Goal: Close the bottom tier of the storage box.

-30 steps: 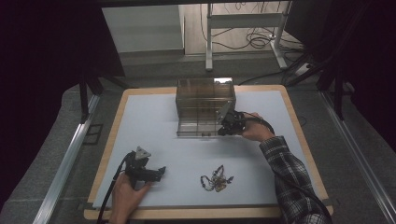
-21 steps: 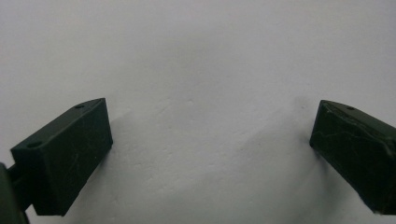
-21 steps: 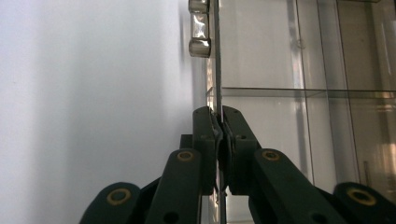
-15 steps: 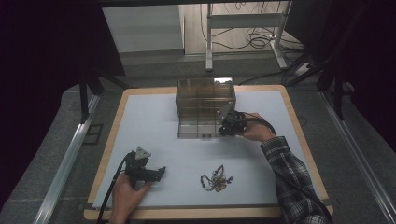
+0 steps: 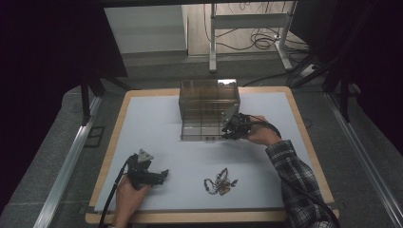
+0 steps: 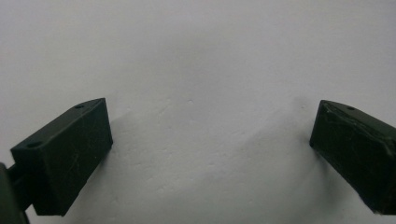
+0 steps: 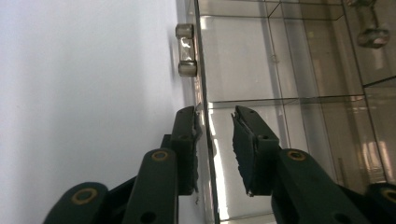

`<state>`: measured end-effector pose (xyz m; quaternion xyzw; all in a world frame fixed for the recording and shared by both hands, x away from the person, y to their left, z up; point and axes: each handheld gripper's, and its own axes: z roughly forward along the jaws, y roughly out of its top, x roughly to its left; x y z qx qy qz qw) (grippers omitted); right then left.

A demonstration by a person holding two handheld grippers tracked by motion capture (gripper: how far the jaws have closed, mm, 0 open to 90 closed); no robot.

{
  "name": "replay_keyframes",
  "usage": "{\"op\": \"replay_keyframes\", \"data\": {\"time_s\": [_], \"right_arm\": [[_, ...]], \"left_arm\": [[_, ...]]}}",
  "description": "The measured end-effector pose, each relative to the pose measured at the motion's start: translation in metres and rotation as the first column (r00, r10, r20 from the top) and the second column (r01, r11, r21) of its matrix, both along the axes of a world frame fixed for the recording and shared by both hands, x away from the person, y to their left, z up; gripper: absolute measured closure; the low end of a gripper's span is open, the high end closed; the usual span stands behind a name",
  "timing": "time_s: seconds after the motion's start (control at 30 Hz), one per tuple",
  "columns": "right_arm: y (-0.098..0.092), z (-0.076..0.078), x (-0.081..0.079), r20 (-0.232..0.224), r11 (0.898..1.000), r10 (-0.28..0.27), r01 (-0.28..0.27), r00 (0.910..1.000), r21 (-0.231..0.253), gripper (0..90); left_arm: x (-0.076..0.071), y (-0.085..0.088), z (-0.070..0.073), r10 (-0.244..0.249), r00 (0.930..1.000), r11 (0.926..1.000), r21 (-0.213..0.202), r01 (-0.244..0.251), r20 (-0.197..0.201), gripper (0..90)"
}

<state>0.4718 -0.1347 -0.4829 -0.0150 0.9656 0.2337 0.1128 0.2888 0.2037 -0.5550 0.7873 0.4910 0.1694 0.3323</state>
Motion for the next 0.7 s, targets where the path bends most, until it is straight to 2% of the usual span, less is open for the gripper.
{"op": "replay_keyframes", "data": {"time_s": [0.13, 0.43, 0.7], "right_arm": [[0.0, 0.002, -0.002, 0.01, 1.0, -0.009, 0.009, 0.9999, 0.003, 65.9], [-0.004, 0.007, -0.008, 0.02, 0.997, -0.071, 0.071, 0.9972, 0.035, 59.1], [-0.008, 0.009, -0.016, 0.022, 0.988, -0.139, 0.137, 0.99, 0.076, 52.8]], "left_arm": [[0.0, 0.0, 0.0, 0.0, 1.0, 1.0, 0.0, 0.0, 0.0, 0.0], [0.0, 0.0, 0.0, -0.005, 1.0, 1.0, 0.008, 0.005, -0.001, 0.0], [0.0, 0.0, 0.0, -0.005, 1.0, 0.9999, 0.009, 0.005, 0.0, 0.0]]}}
